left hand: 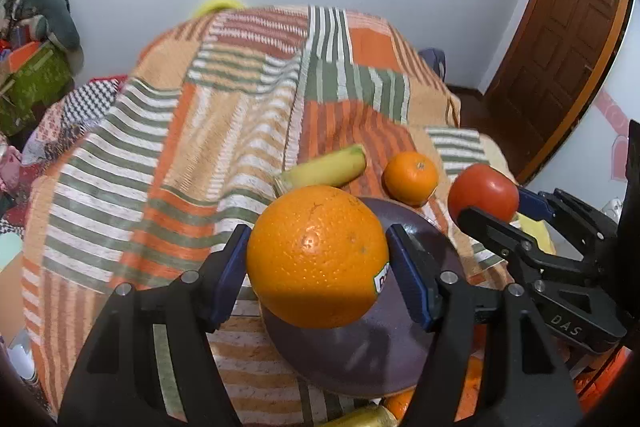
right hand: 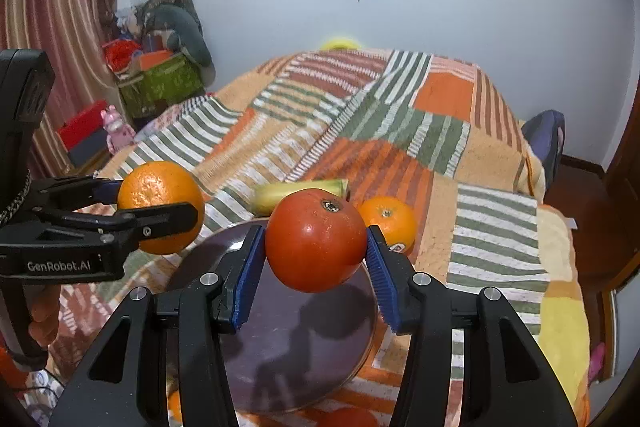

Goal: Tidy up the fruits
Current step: 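Carry the orange onto the purple plate with left tool while right tool places the tomato there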

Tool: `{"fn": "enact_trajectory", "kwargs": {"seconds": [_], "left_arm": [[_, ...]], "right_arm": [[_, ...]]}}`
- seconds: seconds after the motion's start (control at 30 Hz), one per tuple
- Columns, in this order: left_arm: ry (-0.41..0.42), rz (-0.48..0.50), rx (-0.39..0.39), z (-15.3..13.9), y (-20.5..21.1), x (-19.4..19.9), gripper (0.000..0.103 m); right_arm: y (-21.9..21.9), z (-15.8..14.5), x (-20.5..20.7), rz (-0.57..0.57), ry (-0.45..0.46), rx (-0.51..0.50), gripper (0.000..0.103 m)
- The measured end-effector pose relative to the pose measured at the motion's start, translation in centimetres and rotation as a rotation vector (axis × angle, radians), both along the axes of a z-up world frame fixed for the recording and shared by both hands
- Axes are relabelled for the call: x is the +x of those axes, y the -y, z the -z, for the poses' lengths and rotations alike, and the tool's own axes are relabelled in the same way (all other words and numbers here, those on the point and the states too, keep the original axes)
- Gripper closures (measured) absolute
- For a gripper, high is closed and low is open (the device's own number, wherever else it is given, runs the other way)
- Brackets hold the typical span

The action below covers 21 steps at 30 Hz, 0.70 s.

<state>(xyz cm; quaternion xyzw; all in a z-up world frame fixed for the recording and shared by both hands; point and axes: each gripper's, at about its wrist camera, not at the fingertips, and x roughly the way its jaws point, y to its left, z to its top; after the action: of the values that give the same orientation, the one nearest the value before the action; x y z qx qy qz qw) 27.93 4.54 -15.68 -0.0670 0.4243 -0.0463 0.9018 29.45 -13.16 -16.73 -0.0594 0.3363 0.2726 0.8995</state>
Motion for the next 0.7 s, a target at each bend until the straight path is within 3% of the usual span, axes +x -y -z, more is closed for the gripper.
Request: {"fn": "enact_trajectory", "kwargs": {"seconds": [0.33, 0.7], "left_arm": [[-0.095, 0.033, 0.029, 3.5, 0.5, 3.6, 0.035], [-0.182, 0.089, 0.058, 6.3, 1.3, 5.3, 0.035]], "right_arm": [[-1.0, 2.9, 3.5, -0.05, -0.085, -0.115, 0.056], [-1.3, 5.1, 4.8, -0.097, -0.202, -0.14, 0.056]]}}
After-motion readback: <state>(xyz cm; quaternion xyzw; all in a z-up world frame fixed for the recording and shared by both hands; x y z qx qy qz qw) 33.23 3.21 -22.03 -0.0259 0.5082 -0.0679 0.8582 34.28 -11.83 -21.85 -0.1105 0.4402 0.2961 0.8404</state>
